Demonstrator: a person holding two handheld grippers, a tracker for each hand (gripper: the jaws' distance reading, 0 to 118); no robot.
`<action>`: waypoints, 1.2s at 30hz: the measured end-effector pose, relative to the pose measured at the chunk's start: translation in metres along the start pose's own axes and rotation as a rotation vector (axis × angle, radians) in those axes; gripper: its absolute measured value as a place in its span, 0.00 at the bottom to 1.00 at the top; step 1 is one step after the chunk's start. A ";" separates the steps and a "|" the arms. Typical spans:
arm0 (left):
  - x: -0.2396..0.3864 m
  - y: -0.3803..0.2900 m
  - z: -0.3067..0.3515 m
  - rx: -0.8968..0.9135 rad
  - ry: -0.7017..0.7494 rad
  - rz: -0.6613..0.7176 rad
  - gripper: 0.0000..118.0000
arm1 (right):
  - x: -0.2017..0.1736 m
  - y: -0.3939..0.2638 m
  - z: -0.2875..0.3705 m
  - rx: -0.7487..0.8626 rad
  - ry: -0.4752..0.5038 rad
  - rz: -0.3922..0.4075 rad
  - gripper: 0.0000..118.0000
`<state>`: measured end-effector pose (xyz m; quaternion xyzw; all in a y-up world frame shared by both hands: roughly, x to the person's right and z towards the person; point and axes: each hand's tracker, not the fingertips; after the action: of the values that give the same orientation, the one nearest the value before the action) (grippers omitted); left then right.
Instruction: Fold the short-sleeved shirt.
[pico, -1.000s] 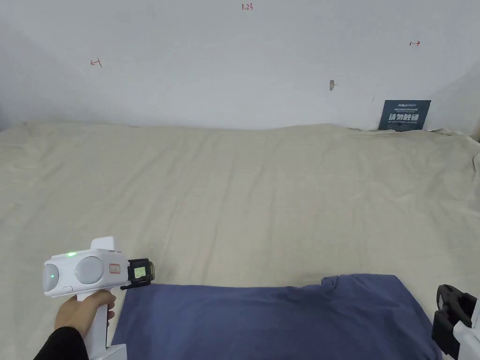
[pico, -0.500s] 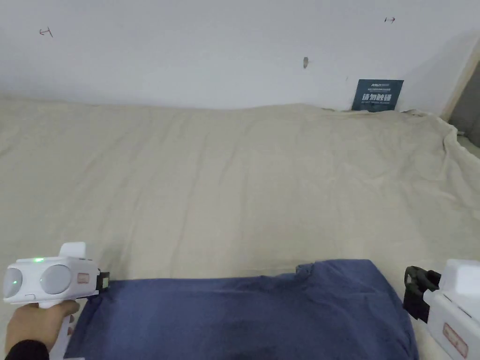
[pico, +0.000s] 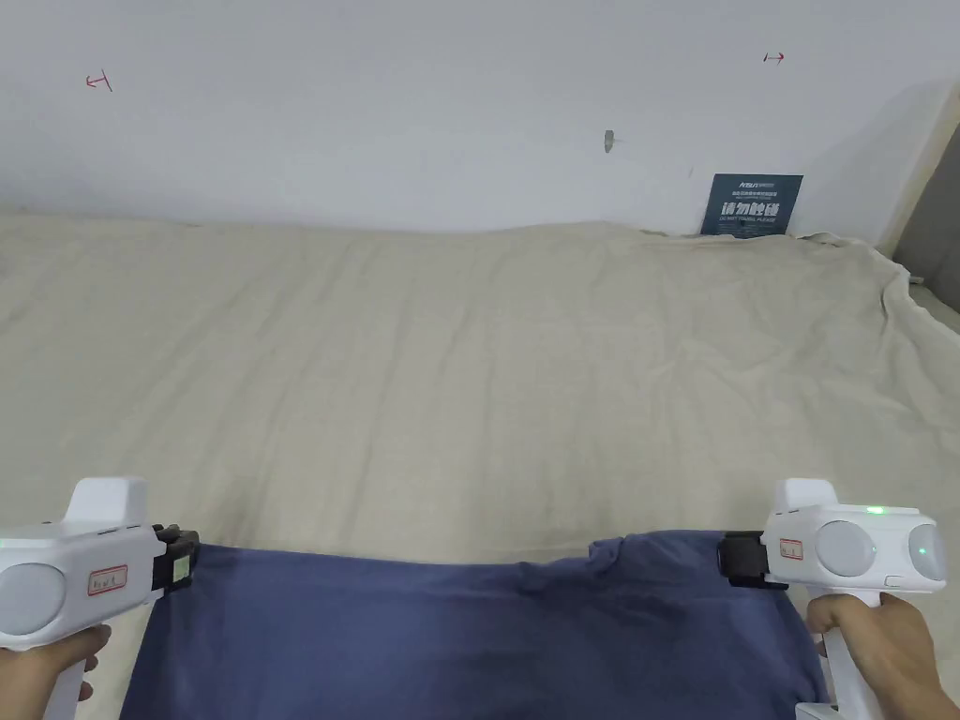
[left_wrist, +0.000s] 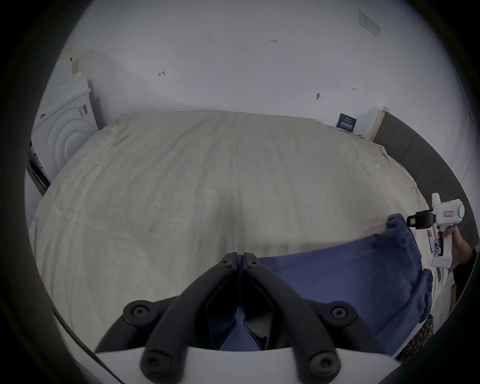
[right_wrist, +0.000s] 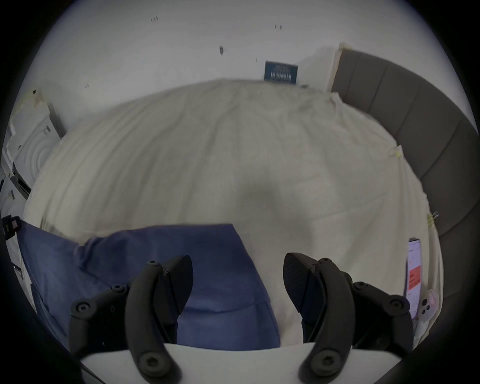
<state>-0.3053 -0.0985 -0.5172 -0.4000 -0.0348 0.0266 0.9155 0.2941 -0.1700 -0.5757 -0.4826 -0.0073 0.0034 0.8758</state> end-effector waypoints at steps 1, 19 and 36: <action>-0.001 0.000 -0.006 -0.002 0.000 0.002 0.00 | -0.001 0.001 -0.006 -0.017 0.001 0.006 0.61; -0.005 -0.028 0.034 0.004 0.042 0.063 0.00 | -0.007 -0.045 0.142 0.238 0.154 -0.014 0.01; -0.009 -0.138 0.149 0.003 0.057 0.117 0.00 | 0.003 -0.203 0.285 0.335 0.253 -0.069 0.01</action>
<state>-0.3239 -0.0844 -0.3156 -0.4004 0.0149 0.0686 0.9136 0.2919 -0.0381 -0.2517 -0.3263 0.0870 -0.0862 0.9373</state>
